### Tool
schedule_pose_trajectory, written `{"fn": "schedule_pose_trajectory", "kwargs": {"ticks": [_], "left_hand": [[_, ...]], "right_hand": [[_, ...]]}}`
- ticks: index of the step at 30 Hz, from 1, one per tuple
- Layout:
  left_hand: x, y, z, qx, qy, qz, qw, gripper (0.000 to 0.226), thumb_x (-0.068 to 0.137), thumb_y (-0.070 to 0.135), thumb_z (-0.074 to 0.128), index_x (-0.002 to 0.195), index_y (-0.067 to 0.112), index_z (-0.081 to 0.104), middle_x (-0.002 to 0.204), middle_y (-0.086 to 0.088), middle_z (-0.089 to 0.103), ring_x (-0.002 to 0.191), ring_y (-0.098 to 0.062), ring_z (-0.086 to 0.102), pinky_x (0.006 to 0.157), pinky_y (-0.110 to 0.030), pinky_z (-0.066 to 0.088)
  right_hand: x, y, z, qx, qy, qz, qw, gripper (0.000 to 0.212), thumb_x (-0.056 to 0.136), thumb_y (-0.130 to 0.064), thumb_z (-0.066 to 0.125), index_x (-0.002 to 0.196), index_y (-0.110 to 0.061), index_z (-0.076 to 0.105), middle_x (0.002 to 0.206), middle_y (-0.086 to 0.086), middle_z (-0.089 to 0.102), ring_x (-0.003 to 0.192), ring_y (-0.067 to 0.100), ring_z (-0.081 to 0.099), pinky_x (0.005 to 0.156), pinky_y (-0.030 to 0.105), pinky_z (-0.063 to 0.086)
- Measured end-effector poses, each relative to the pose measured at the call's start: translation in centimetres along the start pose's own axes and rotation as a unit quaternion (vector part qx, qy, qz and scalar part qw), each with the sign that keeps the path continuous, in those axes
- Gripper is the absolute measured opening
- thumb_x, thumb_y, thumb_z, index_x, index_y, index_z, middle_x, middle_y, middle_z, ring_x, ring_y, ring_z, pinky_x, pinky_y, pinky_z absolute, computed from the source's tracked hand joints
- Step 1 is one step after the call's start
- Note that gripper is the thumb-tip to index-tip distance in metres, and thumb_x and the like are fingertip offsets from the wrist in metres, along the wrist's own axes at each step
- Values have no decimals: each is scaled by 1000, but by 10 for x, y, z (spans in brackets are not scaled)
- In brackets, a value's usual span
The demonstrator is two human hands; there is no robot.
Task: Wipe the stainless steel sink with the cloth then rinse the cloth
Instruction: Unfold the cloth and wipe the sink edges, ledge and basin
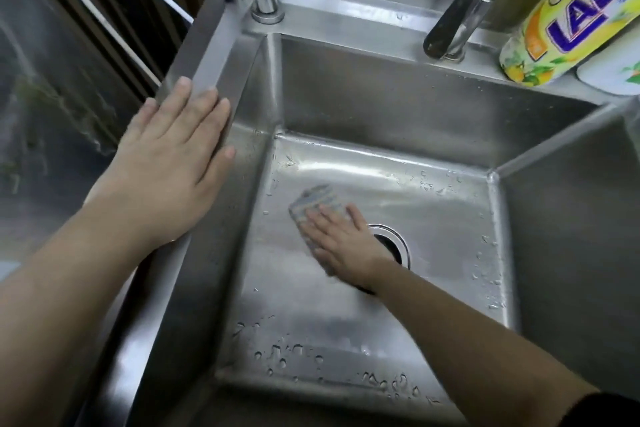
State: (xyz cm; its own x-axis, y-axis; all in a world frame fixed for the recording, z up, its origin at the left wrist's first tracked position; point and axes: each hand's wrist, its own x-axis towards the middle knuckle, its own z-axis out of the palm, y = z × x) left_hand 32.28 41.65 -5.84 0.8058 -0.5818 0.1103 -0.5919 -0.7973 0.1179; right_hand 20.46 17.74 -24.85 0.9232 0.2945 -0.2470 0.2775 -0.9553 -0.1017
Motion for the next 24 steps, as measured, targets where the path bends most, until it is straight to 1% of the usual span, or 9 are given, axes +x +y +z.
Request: {"fn": "schedule_pose_trajectory", "kwargs": {"ticks": [3, 7, 10, 14, 16, 17, 20, 22, 24], "left_hand": [[0, 1, -1, -5, -3, 1, 1000, 61, 92, 41, 22, 141, 5, 31, 151, -13, 30, 142, -28, 13, 112, -48, 9], [0, 1, -1, -1, -4, 6, 1000, 61, 93, 40, 21, 142, 6, 29, 152, -13, 27, 143, -28, 11, 112, -47, 7], [0, 2, -2, 0, -6, 6, 1000, 59, 93, 38, 23, 142, 5, 29, 152, -14, 28, 143, -28, 12, 112, -48, 8], [0, 3, -4, -10, -15, 4, 1000, 58, 95, 38, 22, 143, 7, 26, 153, -12, 24, 144, -27, 8, 113, -47, 5], [1, 4, -5, -12, -18, 5, 1000, 58, 95, 37, 22, 144, 7, 25, 154, -11, 23, 144, -27, 7, 113, -46, 4], [0, 4, -5, -10, -20, 5, 1000, 58, 95, 37, 21, 144, 8, 25, 154, -11, 22, 144, -26, 6, 113, -45, 3], [1, 3, -4, -8, -11, 5, 1000, 58, 95, 37, 20, 145, 8, 23, 154, -10, 21, 144, -25, 5, 113, -44, 1], [1, 4, -4, -7, -12, 9, 1000, 58, 95, 37, 20, 144, 8, 24, 154, -10, 22, 144, -25, 6, 113, -45, 2], [1, 5, -5, -5, -7, 9, 1000, 57, 95, 36, 21, 144, 7, 25, 154, -11, 24, 144, -26, 7, 113, -45, 3]], "right_hand": [[5, 38, -7, -19, 32, 136, 990, 54, 98, -38, 13, 145, -18, 29, 150, 6, 37, 141, 22, 25, 110, 46, -2], [92, 6, -30, -2, 18, 268, 963, 56, 100, -37, 10, 149, -14, -5, 159, 5, -7, 145, 24, -10, 114, 48, -11], [108, -38, -28, 21, 7, 171, 985, 56, 100, -36, 13, 149, -13, -2, 159, 7, -3, 145, 25, -8, 116, 49, -7], [26, -64, -6, 14, 19, -39, 999, 56, 97, -38, 24, 148, -15, 20, 154, 8, 28, 143, 26, 20, 114, 50, 13], [-8, -36, 6, -8, 13, -118, 993, 53, 98, -39, 25, 146, -17, 25, 150, 5, 35, 140, 23, 27, 112, 46, 13], [-12, -18, 9, -20, 20, -94, 995, 51, 99, -39, 22, 145, -18, 29, 149, 6, 38, 139, 22, 29, 111, 44, 12], [37, 15, -11, -4, 65, 134, 989, 56, 101, -39, 6, 143, -15, 34, 148, 8, 39, 139, 25, 31, 110, 45, 12], [86, 11, -25, 24, 58, 236, 970, 54, 101, -39, 11, 149, -14, 16, 157, 6, 16, 145, 24, 12, 114, 47, 3], [116, -12, -27, 35, 36, 256, 965, 57, 100, -39, 16, 150, -15, 2, 159, 3, -1, 146, 24, -4, 115, 49, -4]]}}
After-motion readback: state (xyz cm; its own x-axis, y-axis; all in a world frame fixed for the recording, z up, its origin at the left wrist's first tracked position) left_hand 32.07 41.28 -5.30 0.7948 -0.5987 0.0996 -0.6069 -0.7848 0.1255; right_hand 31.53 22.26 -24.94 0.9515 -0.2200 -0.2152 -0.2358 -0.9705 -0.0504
